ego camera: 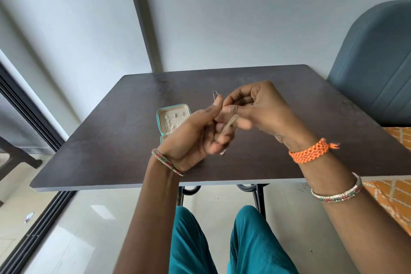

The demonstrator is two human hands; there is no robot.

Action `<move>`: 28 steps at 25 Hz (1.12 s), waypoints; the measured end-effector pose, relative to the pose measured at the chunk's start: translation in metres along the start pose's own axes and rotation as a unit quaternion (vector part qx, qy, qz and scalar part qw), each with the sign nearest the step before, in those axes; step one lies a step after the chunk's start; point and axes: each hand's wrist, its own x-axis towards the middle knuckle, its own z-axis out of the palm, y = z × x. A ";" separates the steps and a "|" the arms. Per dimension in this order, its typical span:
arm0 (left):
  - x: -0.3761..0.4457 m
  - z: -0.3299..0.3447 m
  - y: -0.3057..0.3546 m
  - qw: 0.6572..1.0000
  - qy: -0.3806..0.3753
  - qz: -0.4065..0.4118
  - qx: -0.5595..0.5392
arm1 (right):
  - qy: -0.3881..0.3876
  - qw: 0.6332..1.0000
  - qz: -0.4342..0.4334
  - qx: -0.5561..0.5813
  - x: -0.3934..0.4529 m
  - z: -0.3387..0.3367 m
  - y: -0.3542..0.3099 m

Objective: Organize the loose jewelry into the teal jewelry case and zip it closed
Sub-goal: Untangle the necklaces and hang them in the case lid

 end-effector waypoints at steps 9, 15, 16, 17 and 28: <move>0.012 0.002 -0.001 0.960 0.201 0.090 -0.172 | 0.141 0.988 -0.019 -0.057 0.002 0.001 0.008; 0.016 0.015 -0.002 0.959 0.207 0.101 -0.164 | 0.097 0.979 -0.051 -0.172 0.009 0.012 0.001; 0.016 0.017 -0.002 0.961 0.203 0.100 -0.159 | 0.096 0.977 -0.050 -0.182 0.012 0.011 0.001; 0.016 0.018 -0.002 0.963 0.204 0.099 -0.144 | 0.093 0.976 -0.050 -0.191 0.015 0.011 0.001; -0.016 -0.033 0.002 0.938 0.245 0.066 -0.237 | -0.005 0.986 -0.061 -0.153 0.036 0.023 -0.018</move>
